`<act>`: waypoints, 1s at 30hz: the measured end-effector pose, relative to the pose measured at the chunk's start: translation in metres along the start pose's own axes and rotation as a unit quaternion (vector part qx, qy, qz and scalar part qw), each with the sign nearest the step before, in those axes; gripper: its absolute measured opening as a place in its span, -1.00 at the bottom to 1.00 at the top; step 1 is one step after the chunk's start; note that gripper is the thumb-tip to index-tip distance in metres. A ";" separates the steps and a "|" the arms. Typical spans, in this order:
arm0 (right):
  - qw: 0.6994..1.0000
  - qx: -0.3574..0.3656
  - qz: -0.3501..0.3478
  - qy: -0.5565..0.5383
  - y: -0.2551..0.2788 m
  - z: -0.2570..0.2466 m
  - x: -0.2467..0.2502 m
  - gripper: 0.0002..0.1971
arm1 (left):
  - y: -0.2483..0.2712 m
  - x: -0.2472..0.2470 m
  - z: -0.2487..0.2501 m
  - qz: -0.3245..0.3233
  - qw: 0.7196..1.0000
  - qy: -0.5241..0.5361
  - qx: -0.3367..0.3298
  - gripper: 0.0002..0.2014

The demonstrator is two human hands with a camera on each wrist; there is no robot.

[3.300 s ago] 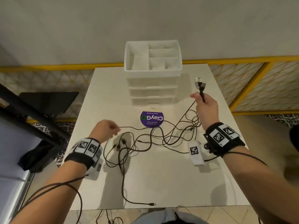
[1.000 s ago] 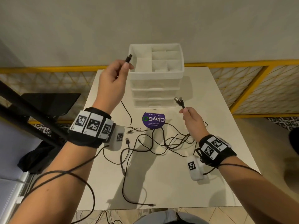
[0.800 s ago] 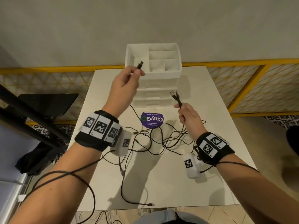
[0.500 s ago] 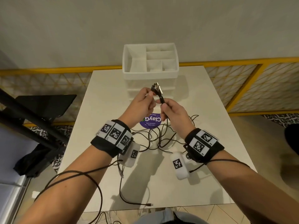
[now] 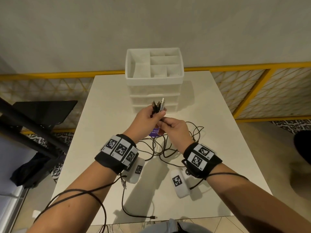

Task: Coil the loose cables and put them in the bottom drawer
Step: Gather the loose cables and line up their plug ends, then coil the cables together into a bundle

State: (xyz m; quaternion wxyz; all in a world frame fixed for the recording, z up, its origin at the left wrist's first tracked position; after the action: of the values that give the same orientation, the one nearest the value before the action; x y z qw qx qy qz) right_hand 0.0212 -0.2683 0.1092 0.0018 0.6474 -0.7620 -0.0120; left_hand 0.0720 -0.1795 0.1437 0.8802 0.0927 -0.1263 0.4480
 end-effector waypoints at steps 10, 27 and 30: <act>0.985 0.009 -0.050 0.162 0.000 0.036 0.028 -0.70 | -0.003 0.054 0.004 0.142 0.985 0.102 -0.004 -0.71; 0.789 -0.118 -0.250 0.549 -0.007 0.149 0.060 -0.18 | -0.017 0.075 0.025 0.112 0.978 0.165 -0.054 -0.66; 0.717 -0.126 -0.309 0.612 -0.006 0.160 0.050 -0.18 | -0.017 0.087 0.028 0.121 0.963 0.234 -0.065 -0.66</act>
State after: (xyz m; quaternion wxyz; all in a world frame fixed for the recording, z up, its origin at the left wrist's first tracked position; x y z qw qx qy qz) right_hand 0.0159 -0.3165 -0.0511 0.5456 0.7068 -0.3431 0.2916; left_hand 0.1308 -0.1304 0.1961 0.8287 -0.0875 0.0439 0.5511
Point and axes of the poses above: each hand's wrist, its own y-axis away from the middle knuckle, its own x-axis out of the back of the hand, z = x × y, the point moved 10 cm from there along -y, towards the middle knuckle, and after that the axes turned 7 degrees about -z, right-handed, at the moved point
